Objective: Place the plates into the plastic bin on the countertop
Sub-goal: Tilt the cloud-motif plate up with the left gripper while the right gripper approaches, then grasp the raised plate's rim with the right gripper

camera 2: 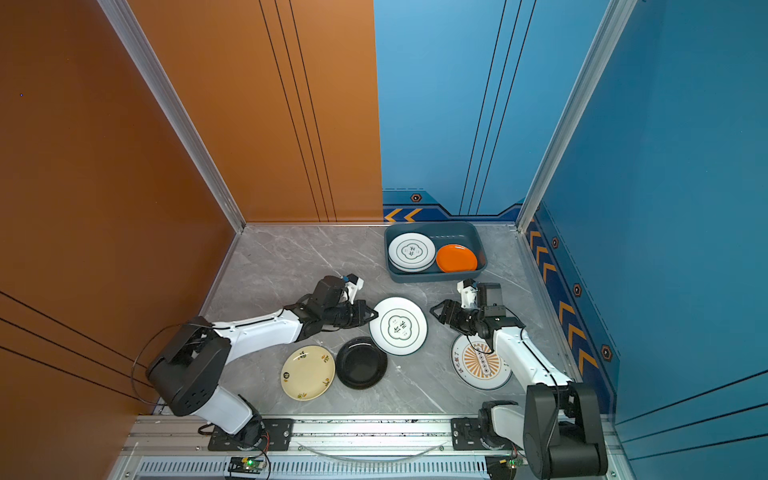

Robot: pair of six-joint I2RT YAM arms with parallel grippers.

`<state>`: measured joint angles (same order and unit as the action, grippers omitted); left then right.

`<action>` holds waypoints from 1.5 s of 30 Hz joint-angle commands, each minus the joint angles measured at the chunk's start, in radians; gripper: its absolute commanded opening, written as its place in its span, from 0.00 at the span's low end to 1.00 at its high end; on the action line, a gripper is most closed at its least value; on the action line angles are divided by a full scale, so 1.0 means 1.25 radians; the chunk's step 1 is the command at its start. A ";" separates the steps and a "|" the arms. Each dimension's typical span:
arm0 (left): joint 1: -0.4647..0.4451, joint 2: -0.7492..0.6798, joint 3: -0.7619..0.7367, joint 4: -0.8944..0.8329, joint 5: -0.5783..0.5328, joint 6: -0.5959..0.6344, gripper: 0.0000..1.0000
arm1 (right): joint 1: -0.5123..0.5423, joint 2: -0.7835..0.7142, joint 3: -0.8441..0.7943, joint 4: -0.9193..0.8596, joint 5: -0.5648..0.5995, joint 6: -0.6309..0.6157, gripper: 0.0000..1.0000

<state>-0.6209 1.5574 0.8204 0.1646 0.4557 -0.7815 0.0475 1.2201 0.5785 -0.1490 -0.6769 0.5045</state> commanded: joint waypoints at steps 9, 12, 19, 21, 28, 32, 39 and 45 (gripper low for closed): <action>0.037 -0.038 0.048 -0.079 0.110 0.060 0.00 | 0.048 0.000 -0.023 0.137 -0.084 0.025 0.69; 0.040 -0.034 0.049 -0.064 0.123 0.050 0.00 | 0.060 -0.002 -0.019 0.135 -0.086 0.023 0.69; 0.050 -0.043 0.067 -0.071 0.147 0.054 0.00 | 0.075 0.001 -0.004 0.115 -0.098 0.020 0.69; 0.055 -0.042 0.070 -0.070 0.156 0.056 0.00 | 0.085 0.012 0.002 0.119 -0.113 0.021 0.67; 0.073 -0.026 0.089 -0.049 0.188 0.054 0.00 | 0.137 0.043 -0.009 0.256 -0.190 0.104 0.62; 0.082 -0.010 0.091 -0.012 0.209 0.035 0.00 | 0.154 0.050 -0.005 0.300 -0.205 0.138 0.58; 0.094 0.023 0.103 0.030 0.222 0.024 0.00 | 0.168 0.064 -0.004 0.401 -0.224 0.221 0.41; 0.103 0.049 0.113 0.035 0.217 0.027 0.00 | 0.179 0.082 0.010 0.435 -0.230 0.259 0.26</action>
<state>-0.4953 1.5925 0.9314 0.1757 0.7349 -0.7490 0.2409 1.3174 0.5598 0.3038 -0.9054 0.7921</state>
